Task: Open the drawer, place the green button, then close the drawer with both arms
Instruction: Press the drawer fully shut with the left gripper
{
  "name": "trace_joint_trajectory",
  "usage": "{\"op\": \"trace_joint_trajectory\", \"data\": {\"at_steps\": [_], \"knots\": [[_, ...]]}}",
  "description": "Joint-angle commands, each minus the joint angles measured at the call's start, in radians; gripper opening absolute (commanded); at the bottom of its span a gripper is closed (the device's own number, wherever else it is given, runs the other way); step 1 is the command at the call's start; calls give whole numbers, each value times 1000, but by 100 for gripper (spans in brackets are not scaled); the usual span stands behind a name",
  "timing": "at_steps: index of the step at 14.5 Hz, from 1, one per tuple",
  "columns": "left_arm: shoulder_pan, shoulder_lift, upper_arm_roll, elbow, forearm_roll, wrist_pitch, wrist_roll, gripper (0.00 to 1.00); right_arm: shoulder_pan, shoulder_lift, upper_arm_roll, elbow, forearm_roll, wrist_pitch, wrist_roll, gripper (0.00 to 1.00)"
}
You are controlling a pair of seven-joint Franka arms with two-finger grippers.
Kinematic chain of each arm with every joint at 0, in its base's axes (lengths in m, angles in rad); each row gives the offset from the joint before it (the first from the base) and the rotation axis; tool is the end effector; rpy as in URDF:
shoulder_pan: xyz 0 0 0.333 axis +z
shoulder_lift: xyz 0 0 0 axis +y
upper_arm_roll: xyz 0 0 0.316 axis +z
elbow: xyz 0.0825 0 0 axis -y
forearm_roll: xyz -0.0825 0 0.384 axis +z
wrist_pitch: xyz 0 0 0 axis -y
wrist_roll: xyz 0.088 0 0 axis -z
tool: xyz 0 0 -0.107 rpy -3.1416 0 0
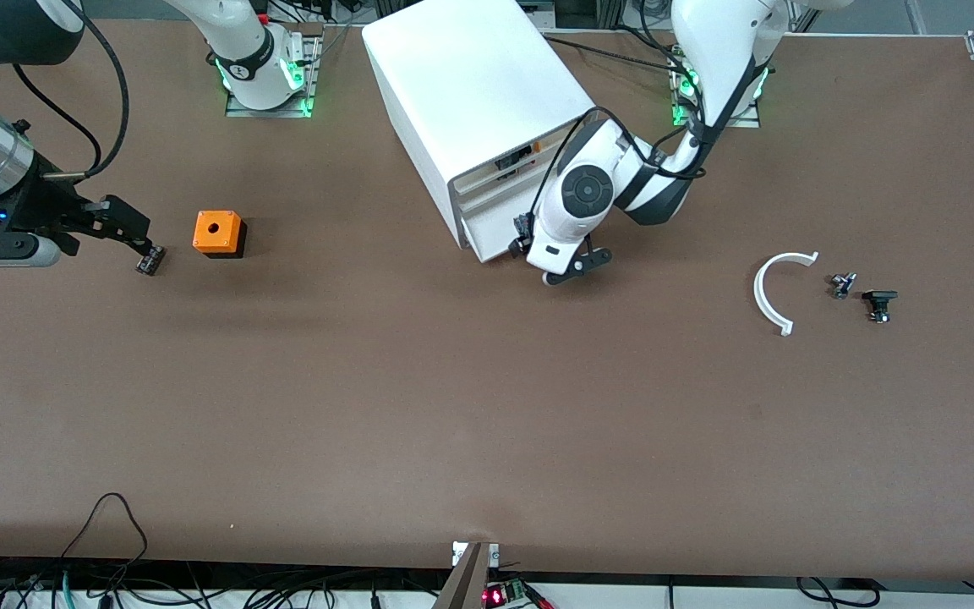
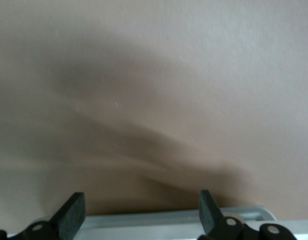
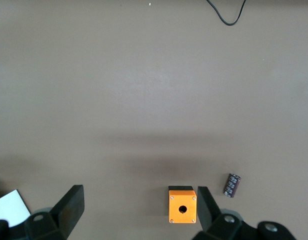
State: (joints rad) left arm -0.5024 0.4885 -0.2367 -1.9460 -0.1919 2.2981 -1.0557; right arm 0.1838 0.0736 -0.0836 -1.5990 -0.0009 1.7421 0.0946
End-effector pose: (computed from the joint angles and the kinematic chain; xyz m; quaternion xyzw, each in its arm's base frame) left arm 0.4494 -0.4092 0.2254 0.9627 0.2324 -0.1361 0.0266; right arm 0.5879 0.0607 0.5846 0.9994 0.0031 0.0350 0.0001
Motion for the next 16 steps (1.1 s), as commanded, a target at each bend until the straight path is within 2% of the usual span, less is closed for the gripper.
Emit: {"op": "trace_joint_trajectory", "data": {"at_steps": [1,11,12,14,16], "knots": [[8,-41,-44,-48,6,3,-50,100,-3,12,-2,31,7,-16,-12,100],[7,-34,-104,-57,-41,-9,-53,100,-15,18,-1,36,9,-18,25,100],[5,-34,-104,-57,-41,-9,-55,100,-53,18,22,36,15,-18,25,100],[1,-33,-107,-56,-43,-40,-58,100,-180,15,169,36,9,-18,42,100],[1,-36,-108,-54,-43,-58,-58,100,-201,14,188,36,9,-19,51,100]]}}
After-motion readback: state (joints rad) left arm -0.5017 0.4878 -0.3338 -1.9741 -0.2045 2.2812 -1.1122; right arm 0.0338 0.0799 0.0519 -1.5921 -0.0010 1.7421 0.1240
